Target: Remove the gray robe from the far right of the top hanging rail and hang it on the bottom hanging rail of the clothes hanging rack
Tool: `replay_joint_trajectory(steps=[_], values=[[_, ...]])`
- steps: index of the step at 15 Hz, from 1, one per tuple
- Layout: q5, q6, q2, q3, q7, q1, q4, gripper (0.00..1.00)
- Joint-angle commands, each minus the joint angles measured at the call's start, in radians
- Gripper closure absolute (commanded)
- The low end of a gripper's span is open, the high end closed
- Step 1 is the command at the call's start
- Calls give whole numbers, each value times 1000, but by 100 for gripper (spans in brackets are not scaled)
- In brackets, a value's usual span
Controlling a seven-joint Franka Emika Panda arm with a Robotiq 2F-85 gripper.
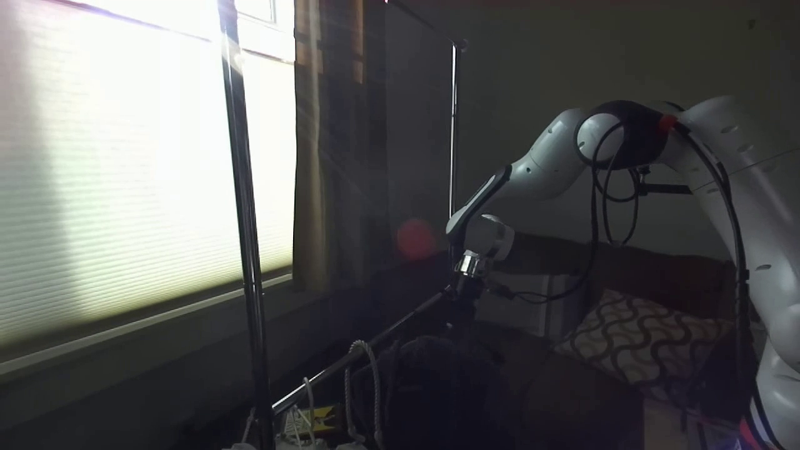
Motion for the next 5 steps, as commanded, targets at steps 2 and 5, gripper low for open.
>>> replay_joint_trajectory(steps=[2, 5], values=[[16, -62, -238, 14, -118, -94, -139, 5], [4, -77, -201, -8, -106, -77, -72, 8]])
